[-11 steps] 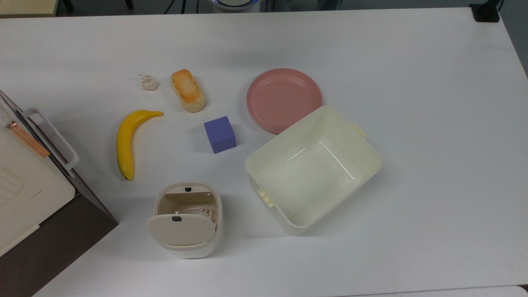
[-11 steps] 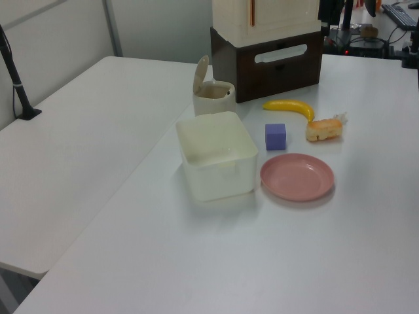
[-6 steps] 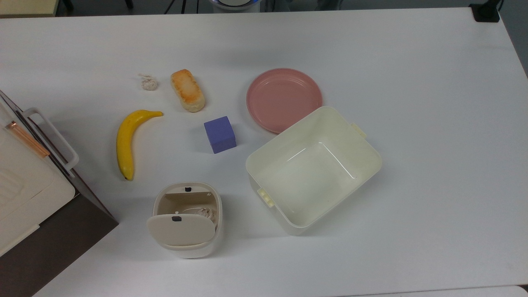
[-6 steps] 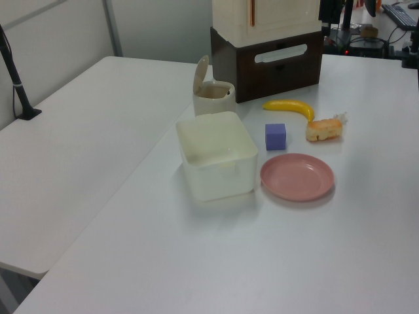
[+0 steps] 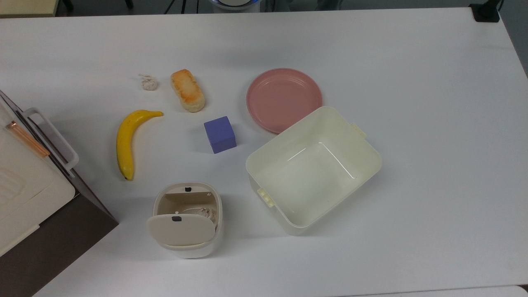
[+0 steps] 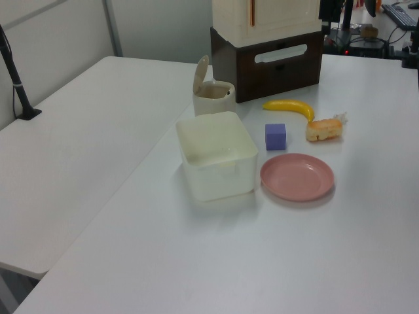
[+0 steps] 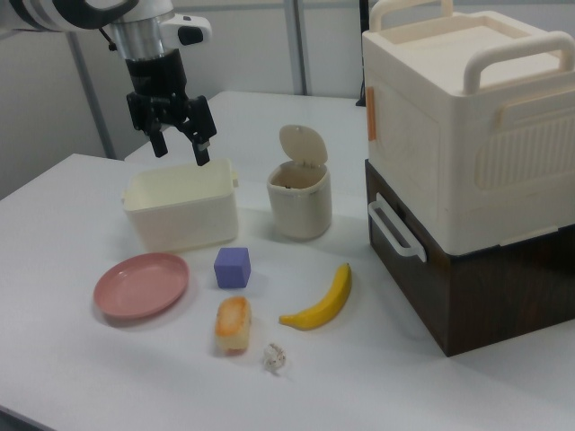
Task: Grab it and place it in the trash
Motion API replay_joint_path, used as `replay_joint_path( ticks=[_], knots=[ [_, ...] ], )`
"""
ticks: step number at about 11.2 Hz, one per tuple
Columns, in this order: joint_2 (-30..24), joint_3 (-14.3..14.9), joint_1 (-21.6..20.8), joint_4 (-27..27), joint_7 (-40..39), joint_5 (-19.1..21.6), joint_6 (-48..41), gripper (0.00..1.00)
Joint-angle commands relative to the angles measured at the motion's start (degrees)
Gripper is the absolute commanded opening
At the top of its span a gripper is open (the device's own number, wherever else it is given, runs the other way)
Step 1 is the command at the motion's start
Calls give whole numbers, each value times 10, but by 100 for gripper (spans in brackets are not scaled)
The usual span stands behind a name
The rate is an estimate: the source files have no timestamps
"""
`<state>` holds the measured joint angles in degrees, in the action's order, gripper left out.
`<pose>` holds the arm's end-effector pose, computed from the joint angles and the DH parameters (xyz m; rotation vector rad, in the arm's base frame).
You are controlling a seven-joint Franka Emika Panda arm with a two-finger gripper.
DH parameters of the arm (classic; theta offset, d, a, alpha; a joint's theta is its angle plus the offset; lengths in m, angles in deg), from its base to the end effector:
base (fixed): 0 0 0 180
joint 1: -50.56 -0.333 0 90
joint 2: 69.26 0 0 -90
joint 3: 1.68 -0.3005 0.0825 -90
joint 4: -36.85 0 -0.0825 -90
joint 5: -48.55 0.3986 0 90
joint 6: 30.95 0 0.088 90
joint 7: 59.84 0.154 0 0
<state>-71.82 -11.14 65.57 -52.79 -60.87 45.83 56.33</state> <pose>0.5484 -0.0590 0.5858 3.0842 -0.1255 -0.0004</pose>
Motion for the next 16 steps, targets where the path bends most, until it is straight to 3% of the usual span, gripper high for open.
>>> replay_joint_path(
  ticks=[1,8,12,16],
  knots=[
    [-6,-4,-10,0,-4,-30,-16,100],
    [-8,-4,-10,1,-9,-32,-33,100],
    [-7,-17,-11,-3,-11,-59,-52,100],
    [-6,-16,-5,-6,-64,-60,-79,100]
  ],
)
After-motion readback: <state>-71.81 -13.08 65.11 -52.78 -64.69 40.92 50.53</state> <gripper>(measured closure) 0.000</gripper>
